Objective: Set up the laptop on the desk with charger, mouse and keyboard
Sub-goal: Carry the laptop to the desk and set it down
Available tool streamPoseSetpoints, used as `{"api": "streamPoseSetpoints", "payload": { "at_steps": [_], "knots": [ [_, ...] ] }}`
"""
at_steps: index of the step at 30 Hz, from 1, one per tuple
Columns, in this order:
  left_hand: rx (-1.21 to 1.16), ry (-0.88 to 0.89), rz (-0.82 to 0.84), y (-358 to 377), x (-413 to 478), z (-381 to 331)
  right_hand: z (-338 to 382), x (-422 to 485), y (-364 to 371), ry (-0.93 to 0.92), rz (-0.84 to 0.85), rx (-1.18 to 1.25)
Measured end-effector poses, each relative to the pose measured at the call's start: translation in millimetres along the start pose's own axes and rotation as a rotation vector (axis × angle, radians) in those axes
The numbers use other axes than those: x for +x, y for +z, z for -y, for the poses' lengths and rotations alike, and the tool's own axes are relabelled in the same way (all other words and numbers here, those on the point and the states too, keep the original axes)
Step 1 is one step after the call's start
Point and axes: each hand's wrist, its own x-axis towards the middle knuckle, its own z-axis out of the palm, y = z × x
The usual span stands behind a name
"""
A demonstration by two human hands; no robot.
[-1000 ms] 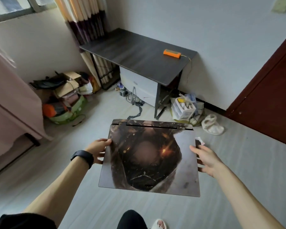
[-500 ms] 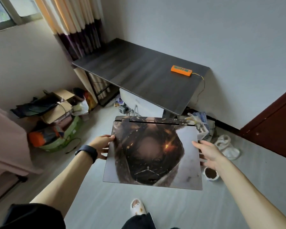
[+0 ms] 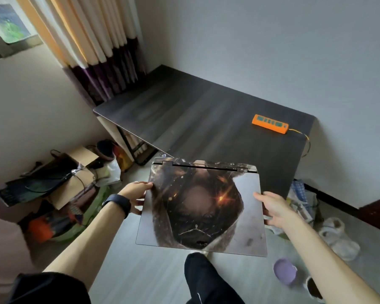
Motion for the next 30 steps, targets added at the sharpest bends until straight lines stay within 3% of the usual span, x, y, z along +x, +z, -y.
{"api": "streamPoseSetpoints", "payload": {
  "at_steps": [7, 14, 24, 30],
  "knots": [
    [-0.051, -0.016, -0.091, -39, 101, -132, 141, 114, 74, 0.035, 0.087, -0.058],
    [0.043, -0.017, -0.148, -56, 193, -253, 239, 198, 118, 0.073, 0.059, -0.024],
    [0.261, -0.037, 0.063, -41, 352, -397, 306, 302, 169, 0.288, -0.189, 0.161],
    [0.338, -0.027, 0.104, -33, 455, -476, 347, 347, 206, 0.41, -0.345, 0.297]
  ]
}}
